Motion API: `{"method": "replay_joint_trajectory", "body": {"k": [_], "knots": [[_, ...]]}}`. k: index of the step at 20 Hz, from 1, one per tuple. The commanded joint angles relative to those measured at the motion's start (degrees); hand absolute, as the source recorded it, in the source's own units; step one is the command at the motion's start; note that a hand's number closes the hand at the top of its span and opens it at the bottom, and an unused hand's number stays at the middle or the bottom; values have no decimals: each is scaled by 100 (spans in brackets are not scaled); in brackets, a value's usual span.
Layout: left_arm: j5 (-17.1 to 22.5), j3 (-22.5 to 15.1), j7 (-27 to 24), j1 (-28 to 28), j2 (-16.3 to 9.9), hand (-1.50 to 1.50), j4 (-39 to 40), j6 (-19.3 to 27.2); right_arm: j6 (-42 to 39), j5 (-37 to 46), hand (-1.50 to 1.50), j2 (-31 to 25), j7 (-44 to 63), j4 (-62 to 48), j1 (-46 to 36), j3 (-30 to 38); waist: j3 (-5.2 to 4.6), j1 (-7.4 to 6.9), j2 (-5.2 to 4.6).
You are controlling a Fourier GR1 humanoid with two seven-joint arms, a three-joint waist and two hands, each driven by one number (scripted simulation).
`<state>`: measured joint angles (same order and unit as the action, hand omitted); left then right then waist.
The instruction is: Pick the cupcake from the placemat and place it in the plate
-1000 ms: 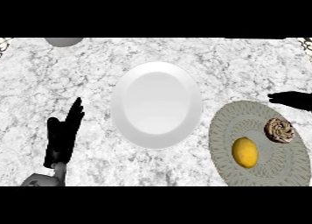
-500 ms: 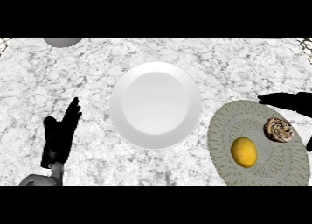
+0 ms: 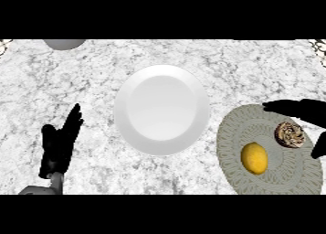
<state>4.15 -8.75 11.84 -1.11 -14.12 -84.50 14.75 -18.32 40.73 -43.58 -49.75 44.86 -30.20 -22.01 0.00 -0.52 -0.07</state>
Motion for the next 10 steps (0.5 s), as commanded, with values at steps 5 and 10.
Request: {"method": "replay_joint_trajectory", "body": {"k": [5, 10], "knots": [[-140, 189, 28, -77, 51, 0, 27, -65, 91, 398, 150, 87, -851, -229, -25, 28, 1, 21, 1], [-298, 102, 205, -261, 261, 0, 38, -21, 580, 610, 150, 528, -969, -927, -381, 215, 4, -19, -12]]}}
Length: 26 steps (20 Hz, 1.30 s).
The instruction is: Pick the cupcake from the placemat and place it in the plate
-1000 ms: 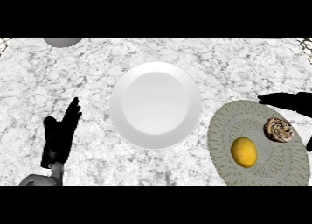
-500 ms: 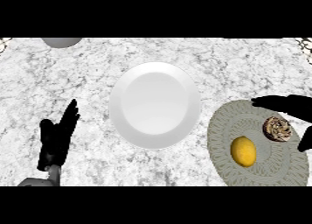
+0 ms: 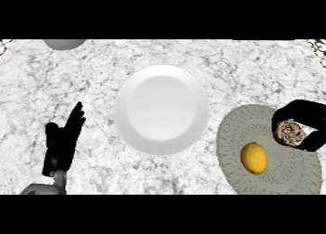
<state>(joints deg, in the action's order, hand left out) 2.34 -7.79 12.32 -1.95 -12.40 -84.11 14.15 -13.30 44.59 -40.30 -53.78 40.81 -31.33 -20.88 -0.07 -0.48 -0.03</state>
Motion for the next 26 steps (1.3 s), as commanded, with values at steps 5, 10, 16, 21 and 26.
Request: {"method": "replay_joint_trajectory", "body": {"k": [5, 10, 16, 21, 26], "knots": [[3, 179, -9, 163, -11, 0, -96, -212, 255, -86, 150, -19, -252, 263, 142, 595, 5, 50, 12], [-196, -2, 39, 33, 200, 0, 55, 60, 673, -148, 150, 1977, 2327, 757, -392, 513, -27, 45, 110], [-207, -91, 72, 56, 135, 0, 72, -81, 1474, 237, 150, 3806, 4350, 1125, -785, 267, -38, -139, 195], [-175, -96, 99, 4, 156, 0, 161, -133, 2382, 110, 150, 4004, 6113, 2016, -1134, -184, -13, -206, 185], [-193, -33, 53, -47, 124, 0, 204, -120, 3118, 530, 150, 4022, 8350, 2765, -1724, -804, -15, -163, 156]]}}
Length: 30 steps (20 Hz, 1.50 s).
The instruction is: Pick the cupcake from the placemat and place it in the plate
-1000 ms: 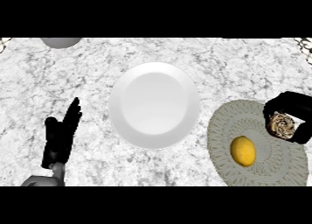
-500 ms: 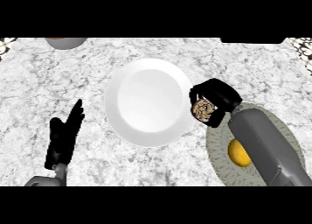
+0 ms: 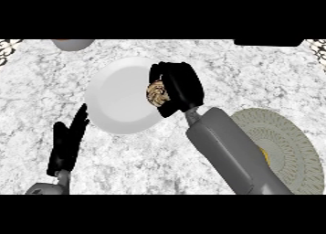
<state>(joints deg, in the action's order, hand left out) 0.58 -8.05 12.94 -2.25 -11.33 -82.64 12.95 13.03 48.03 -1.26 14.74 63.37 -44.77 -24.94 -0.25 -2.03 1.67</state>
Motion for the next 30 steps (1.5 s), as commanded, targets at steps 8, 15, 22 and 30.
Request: {"method": "replay_joint_trajectory", "body": {"k": [8, 15, 22, 30], "knots": [[-137, -98, -89, -94, 225, 0, 62, 101, 870, 299, 150, 125, 4713, 735, -1160, -1808, 19, 16, -159], [-61, 129, 211, -25, 66, 0, -309, -14, 919, -56, 150, 125, 4070, -320, -1279, -1437, 25, 84, -179], [-66, 180, -80, 177, 104, 0, -290, -101, 730, -706, 150, 125, 3342, -1252, -1212, -1061, 26, 63, -193], [-67, 291, -322, 158, 90, 0, -61, -198, -160, -1843, 150, 124, 2481, -2245, -1160, -837, 24, -29, -218]]}}
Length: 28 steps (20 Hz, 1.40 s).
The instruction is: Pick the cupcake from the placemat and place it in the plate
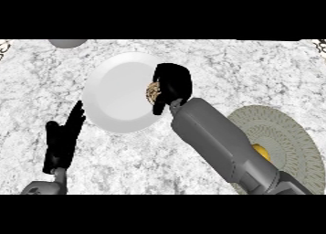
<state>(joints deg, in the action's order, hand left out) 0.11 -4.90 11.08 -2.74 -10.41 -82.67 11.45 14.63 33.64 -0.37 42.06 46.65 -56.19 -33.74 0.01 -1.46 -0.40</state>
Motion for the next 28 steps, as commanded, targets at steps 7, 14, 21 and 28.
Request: {"method": "replay_joint_trajectory", "body": {"k": [7, 14, 21, 28], "knots": [[-149, -34, -7, 153, 106, 0, -115, 45, -326, -570, -150, 37, -1747, -253, 626, 332, 2, 86, 34], [-68, 105, 83, -35, 51, 0, 37, 8, 621, -1803, -150, 37, -2962, 1025, 822, 1620, 13, 173, 30], [-113, 99, 6, 198, 61, 0, -118, -67, -54, -2632, -150, -205, -3687, 1749, 1839, 2126, 1, 152, 43], [66, 493, 12, -185, -52, 0, 300, -393, -307, -2717, -150, 32, -4671, 1317, 2084, 2248, -1, 117, 30]]}}
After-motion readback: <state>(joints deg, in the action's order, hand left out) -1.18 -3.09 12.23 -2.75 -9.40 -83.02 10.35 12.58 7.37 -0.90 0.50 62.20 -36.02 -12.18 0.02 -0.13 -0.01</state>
